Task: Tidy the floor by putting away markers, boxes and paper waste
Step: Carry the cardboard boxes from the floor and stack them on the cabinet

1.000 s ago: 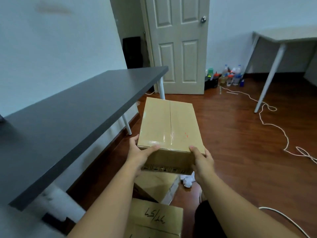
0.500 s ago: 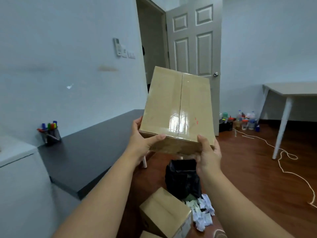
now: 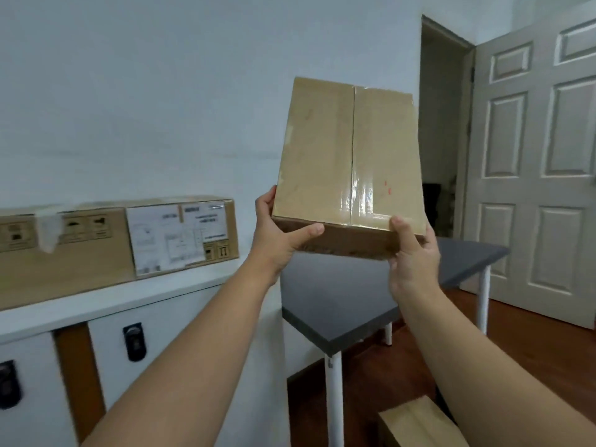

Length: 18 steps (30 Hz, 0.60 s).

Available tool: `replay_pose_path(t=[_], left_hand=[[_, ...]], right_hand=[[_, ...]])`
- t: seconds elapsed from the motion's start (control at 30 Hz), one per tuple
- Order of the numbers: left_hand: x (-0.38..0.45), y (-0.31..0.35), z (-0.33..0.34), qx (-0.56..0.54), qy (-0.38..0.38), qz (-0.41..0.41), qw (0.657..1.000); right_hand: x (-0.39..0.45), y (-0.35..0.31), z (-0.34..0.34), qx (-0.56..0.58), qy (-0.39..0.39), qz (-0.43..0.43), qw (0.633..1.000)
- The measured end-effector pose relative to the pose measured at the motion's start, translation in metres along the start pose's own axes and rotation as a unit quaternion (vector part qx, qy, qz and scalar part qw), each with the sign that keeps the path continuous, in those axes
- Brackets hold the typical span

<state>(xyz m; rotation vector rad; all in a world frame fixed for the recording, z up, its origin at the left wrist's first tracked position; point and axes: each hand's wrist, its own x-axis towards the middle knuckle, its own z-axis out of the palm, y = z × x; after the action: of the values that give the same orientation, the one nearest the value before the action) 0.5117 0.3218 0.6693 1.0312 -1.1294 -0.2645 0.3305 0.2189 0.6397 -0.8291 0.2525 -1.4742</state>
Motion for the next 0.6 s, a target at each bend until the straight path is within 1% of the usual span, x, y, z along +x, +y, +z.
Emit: replay_pose_path(t=[0.07,0.23,0.3,0.43,0.5,0.6], left_hand=[[-0.001,0.013,-0.04,0.005,0.042,0.005,0.999],[-0.007,0.042,-0.134,0.021,0.12,0.007,0.993],[-0.009,0.057,-0.167,0.029,0.16,0.005,0.987],[-0.013,0.092,-0.23,0.029,0.24,0.009,0.97],[-0.018,0.111,-0.261,0.033,0.273,0.013,0.961],[-0.029,0.141,-0.308,0.039,0.319,0.023,0.947]], right_hand=[[-0.008,0.02,0.04,0.0,-0.033,0.013,0.999],[-0.029,0.069,0.128,0.007,-0.095,0.026,0.995],[-0.039,0.086,0.16,0.005,-0.12,0.048,0.992],[-0.06,0.119,0.225,-0.01,-0.195,0.083,0.977],[-0.073,0.133,0.258,-0.002,-0.227,0.089,0.97],[-0.097,0.154,0.304,-0.028,-0.281,0.086,0.955]])
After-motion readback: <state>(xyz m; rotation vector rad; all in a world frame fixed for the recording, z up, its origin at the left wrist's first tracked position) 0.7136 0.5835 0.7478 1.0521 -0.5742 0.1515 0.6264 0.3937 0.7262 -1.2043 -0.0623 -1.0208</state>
